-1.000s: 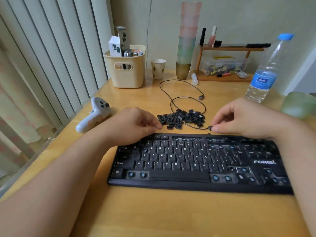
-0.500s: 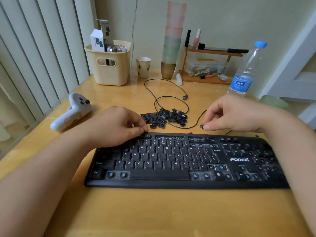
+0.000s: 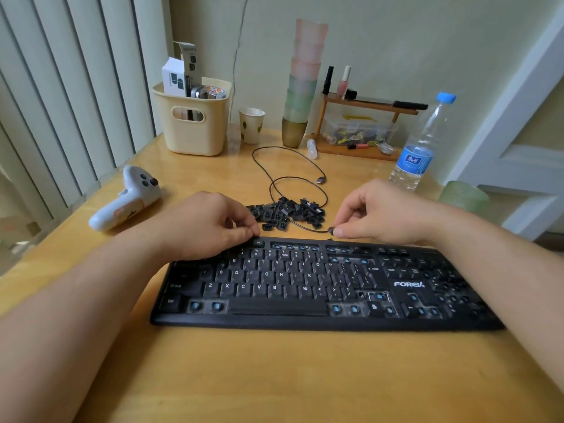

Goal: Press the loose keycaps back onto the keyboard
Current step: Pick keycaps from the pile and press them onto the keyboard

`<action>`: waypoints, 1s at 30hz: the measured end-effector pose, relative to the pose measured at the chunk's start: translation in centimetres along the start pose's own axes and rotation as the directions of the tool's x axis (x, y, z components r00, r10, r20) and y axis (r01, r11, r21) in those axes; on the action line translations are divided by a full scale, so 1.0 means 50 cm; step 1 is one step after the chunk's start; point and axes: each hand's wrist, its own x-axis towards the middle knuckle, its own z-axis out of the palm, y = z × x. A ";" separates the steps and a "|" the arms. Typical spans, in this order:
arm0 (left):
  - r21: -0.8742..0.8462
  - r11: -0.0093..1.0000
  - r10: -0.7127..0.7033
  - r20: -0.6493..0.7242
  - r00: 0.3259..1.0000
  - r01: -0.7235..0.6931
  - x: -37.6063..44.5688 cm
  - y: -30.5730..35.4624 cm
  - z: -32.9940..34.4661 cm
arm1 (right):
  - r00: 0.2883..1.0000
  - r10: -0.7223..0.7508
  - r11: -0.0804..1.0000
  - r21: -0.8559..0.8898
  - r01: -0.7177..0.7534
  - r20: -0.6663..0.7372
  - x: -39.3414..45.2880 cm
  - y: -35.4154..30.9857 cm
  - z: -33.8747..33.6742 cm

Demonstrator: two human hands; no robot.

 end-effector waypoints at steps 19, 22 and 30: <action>-0.032 0.999 0.017 0.022 1.000 -0.016 0.002 -0.001 -0.001 | 0.988 0.080 0.977 -0.205 -0.051 0.132 0.035 -0.061 0.018; -0.036 0.999 0.017 0.023 1.000 -0.017 0.001 0.000 -0.002 | 0.988 0.090 0.988 -0.136 -0.072 0.127 0.024 -0.041 -0.003; -0.022 0.999 0.023 0.016 1.000 -0.023 0.003 0.001 -0.002 | 0.986 0.094 0.978 -0.199 -0.065 0.141 0.013 -0.018 0.014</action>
